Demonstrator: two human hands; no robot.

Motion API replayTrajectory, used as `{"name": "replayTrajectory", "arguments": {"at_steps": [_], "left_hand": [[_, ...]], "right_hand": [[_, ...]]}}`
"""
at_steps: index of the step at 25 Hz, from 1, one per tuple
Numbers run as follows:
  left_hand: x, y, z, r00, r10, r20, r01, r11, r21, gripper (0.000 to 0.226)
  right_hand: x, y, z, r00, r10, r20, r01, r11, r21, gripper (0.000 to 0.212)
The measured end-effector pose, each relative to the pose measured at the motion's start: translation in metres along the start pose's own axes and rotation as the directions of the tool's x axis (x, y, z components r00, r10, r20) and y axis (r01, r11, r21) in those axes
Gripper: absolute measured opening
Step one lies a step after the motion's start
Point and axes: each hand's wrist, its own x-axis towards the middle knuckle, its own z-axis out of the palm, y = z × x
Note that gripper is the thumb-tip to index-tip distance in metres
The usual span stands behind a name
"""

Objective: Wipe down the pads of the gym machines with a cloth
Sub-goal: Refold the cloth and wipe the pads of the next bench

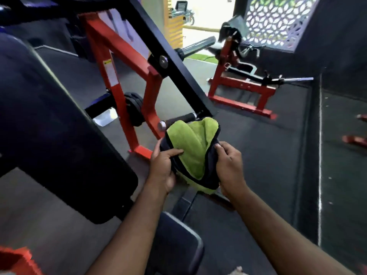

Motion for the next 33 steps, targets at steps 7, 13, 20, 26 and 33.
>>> {"name": "replayTrajectory", "arguments": {"at_steps": [7,13,20,26,33], "left_hand": [[0.002,-0.094,0.116,0.927,-0.271,0.258,0.252,0.962,0.105,0.042],[0.008,-0.164,0.226,0.959,-0.189,0.213,0.133,0.959,0.251,0.019],[0.068,-0.272,0.350,0.950,0.266,0.162,-0.311,0.778,0.546,0.037],[0.120,-0.319,0.401,0.939,0.255,-0.231,0.013,0.644,0.765,0.052],[0.224,-0.355,0.489,0.851,-0.233,0.470,-0.171,0.725,0.668,0.069]], "right_hand": [[0.010,-0.016,-0.132,0.972,0.127,-0.198,-0.126,0.992,0.014,0.051],[0.048,-0.015,-0.248,0.906,0.112,-0.409,-0.170,0.980,-0.108,0.009],[0.171,0.010,-0.389,0.924,0.061,-0.377,-0.140,0.972,-0.188,0.020],[0.297,0.008,-0.435,0.938,0.200,-0.282,-0.227,0.972,-0.065,0.036],[0.450,0.032,-0.422,0.972,0.234,-0.026,-0.235,0.966,-0.108,0.027]]}}
